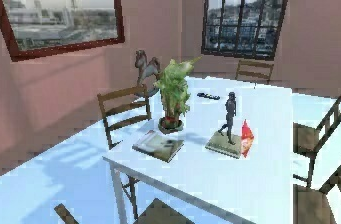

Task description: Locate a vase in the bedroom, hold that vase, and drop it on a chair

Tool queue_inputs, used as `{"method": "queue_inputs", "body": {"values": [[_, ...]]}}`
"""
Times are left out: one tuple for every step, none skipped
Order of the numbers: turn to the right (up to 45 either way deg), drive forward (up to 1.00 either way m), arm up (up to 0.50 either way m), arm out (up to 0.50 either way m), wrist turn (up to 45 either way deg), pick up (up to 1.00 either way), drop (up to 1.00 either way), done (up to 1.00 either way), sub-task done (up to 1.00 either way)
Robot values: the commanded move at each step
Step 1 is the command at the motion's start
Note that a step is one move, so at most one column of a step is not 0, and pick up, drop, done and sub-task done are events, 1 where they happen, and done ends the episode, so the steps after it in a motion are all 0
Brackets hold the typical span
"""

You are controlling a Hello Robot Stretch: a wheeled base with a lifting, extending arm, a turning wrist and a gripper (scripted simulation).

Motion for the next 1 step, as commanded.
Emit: {"method": "queue_inputs", "body": {"values": [[27.0, 0.00, 0.00, 0.00, 0.0, 0.00, 0.00, 0.00, 0.00]]}}
